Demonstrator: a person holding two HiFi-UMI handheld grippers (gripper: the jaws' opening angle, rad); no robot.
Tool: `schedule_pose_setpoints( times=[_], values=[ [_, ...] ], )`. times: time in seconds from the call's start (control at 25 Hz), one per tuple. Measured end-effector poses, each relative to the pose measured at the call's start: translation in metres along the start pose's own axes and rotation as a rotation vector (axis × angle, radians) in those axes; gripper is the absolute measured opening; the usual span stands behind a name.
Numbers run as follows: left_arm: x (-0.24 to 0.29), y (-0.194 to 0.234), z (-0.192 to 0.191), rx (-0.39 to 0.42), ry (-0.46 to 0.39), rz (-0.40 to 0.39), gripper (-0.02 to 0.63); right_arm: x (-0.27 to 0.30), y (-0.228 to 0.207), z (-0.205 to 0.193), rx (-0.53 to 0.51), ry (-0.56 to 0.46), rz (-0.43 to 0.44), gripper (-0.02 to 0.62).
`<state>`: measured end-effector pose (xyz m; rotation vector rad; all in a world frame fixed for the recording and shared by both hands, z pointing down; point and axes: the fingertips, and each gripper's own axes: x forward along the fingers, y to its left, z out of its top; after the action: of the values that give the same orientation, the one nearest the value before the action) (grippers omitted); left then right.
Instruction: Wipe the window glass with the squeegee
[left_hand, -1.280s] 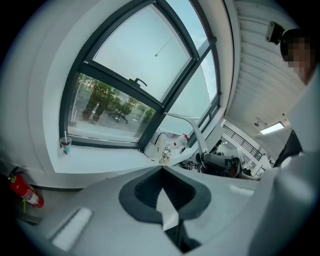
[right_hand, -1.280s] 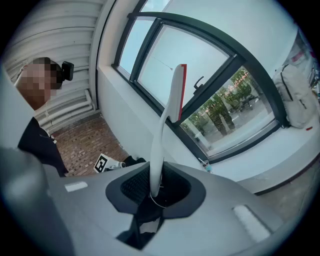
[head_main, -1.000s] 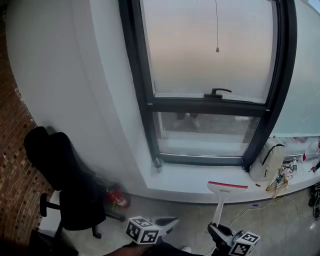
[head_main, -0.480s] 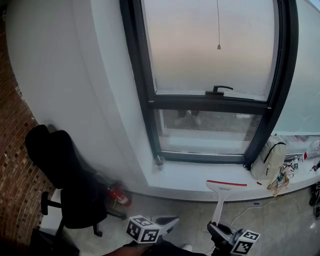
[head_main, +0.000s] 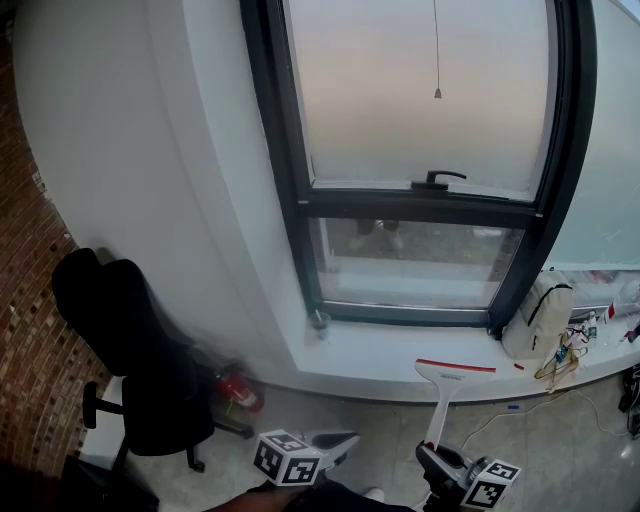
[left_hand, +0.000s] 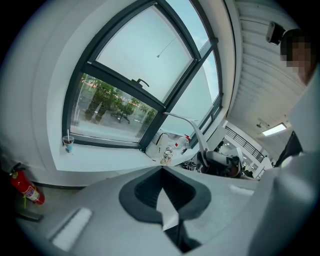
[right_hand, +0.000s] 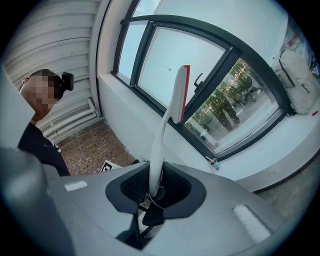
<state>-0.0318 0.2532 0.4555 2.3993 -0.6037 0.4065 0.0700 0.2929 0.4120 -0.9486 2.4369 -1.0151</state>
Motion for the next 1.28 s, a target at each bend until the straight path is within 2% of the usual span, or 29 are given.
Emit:
schedule_pose_setpoints(
  times=[0.84,1.28],
  values=[
    [0.016,-0.009,-0.002,-0.008,0.017,0.040,0.000,-0.022,-0.015,0.004,0.058,0.013,0.012,0.091],
    [0.008,0.003,-0.005,-0.019,0.052,0.101,0.000,-0.019,-0.031,0.004,0.109,0.013,0.032,0.091]
  ],
)
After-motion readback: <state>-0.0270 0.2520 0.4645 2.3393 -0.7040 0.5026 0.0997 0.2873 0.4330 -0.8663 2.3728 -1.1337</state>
